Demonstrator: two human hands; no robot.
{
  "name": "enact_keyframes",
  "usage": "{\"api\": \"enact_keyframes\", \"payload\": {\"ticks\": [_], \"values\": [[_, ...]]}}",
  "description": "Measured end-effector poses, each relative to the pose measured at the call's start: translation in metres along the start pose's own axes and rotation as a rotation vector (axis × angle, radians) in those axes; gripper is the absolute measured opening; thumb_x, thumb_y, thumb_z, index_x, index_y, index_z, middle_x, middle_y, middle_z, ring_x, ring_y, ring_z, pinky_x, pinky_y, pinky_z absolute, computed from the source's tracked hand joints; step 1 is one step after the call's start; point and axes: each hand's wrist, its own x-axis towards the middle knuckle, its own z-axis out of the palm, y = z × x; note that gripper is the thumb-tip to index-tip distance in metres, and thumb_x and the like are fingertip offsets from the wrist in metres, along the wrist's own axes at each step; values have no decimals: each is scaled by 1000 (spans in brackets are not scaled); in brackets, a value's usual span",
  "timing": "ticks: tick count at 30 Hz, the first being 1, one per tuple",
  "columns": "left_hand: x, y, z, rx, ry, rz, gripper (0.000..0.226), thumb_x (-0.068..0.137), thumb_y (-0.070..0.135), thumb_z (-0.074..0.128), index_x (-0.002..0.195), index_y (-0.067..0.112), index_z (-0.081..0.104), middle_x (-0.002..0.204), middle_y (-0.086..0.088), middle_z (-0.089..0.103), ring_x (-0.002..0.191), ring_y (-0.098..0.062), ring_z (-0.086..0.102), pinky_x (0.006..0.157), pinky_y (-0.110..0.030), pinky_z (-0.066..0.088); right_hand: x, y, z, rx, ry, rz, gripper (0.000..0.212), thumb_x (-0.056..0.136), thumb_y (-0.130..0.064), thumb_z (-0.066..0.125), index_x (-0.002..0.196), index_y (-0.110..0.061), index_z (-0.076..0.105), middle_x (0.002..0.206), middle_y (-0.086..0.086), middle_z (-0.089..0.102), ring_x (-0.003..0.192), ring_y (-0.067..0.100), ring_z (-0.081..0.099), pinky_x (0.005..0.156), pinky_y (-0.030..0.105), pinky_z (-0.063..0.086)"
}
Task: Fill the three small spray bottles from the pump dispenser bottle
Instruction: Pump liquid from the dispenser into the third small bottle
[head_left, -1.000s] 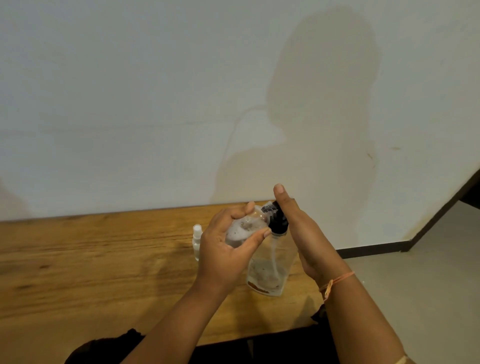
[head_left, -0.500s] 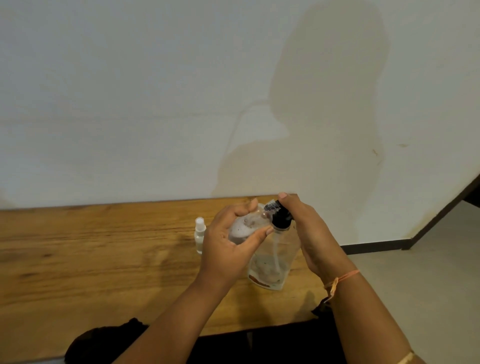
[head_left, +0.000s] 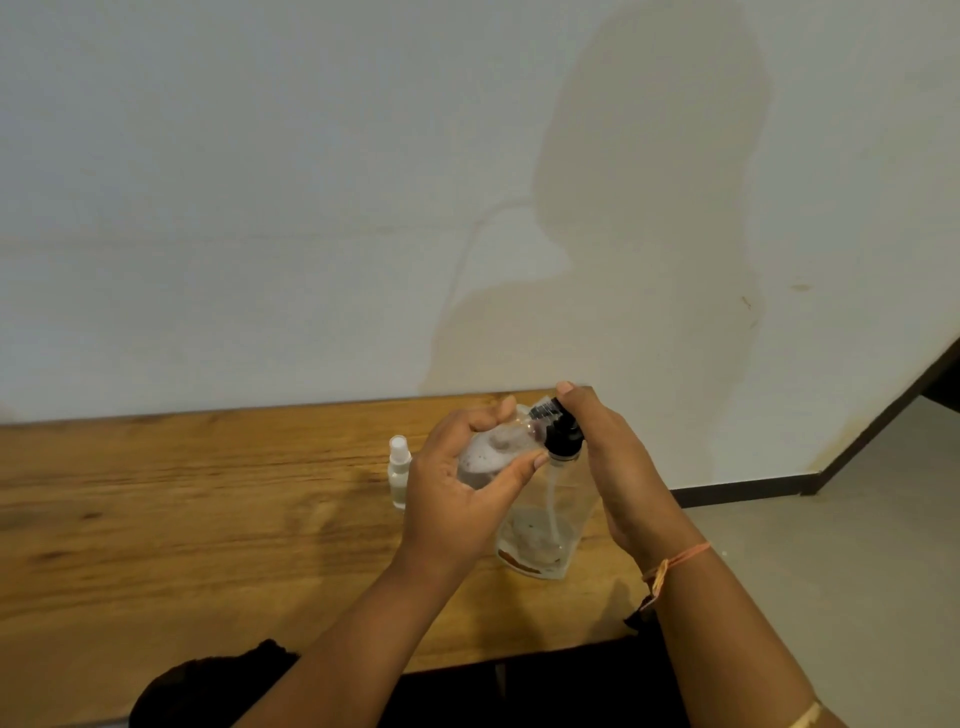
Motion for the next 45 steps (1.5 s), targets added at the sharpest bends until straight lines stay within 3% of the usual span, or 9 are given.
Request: {"api": "enact_keyframes", "payload": {"ticks": [4, 7, 12, 20, 25, 31, 35, 41, 45], "values": [[-3, -3, -2, 14, 6, -3, 37, 67, 35, 82, 97, 45, 64, 108, 20, 66, 108, -4, 60, 90, -27, 50, 2, 1, 3, -40, 10, -26, 37, 95, -40, 40, 78, -23, 67, 88, 4, 70, 88, 17, 62, 77, 30, 45], [-1, 1, -1, 11, 14, -2, 31, 66, 31, 78, 92, 41, 64, 106, 22, 66, 106, -3, 61, 88, -26, 51, -2, 0, 6, -7, 23, -64, 41, 93, -47, 39, 70, -32, 69, 84, 0, 70, 81, 10, 64, 72, 22, 46], [3, 2, 0, 30, 38, 26, 36, 64, 35, 81, 94, 46, 63, 106, 22, 65, 105, -4, 62, 88, -27, 53, -4, -1, 5, 12, -11, -75, 52, 78, -67, 34, 76, -32, 72, 97, 8, 71, 91, 17, 65, 85, 28, 47], [-4, -2, 0, -4, 14, -27, 35, 66, 39, 76, 99, 42, 64, 109, 18, 66, 110, -7, 60, 92, -33, 50, 0, -1, 4, 3, 11, -38, 40, 95, -41, 42, 69, -28, 68, 87, 2, 69, 85, 15, 62, 72, 26, 44], [-6, 1, 1, 8, 26, -15, 34, 66, 30, 77, 97, 36, 64, 107, 21, 65, 107, -2, 60, 89, -24, 50, -3, -2, 7, -17, 56, -57, 37, 97, -39, 37, 70, -29, 59, 72, -14, 62, 74, 2, 58, 63, 17, 39], [0, 4, 0, 32, 40, 45, 37, 66, 30, 82, 95, 45, 63, 106, 23, 65, 105, -3, 62, 87, -21, 51, -4, -2, 6, -2, -9, -64, 39, 91, -53, 38, 73, -35, 68, 90, -5, 71, 87, 4, 64, 73, 19, 44], [-1, 4, 1, 25, 36, 81, 35, 68, 36, 74, 99, 46, 62, 107, 23, 65, 106, -4, 62, 89, -23, 51, -4, -4, -1, 29, -66, -8, 37, 90, -49, 43, 68, -34, 69, 80, -12, 71, 81, -1, 63, 76, 21, 44], [-7, -5, 0, 58, 34, 45, 38, 67, 40, 74, 102, 48, 61, 109, 22, 64, 108, -5, 60, 89, -22, 49, 1, -6, -2, -7, -42, 26, 34, 94, -41, 46, 68, -27, 64, 71, -10, 65, 77, 8, 57, 73, 27, 40], [-4, -3, 0, 63, 41, 61, 37, 68, 40, 74, 102, 46, 61, 108, 22, 64, 108, -4, 60, 91, -24, 49, -3, -5, 2, -15, -30, -7, 39, 92, -49, 41, 70, -33, 69, 86, -7, 69, 88, 7, 61, 77, 25, 43]]}}
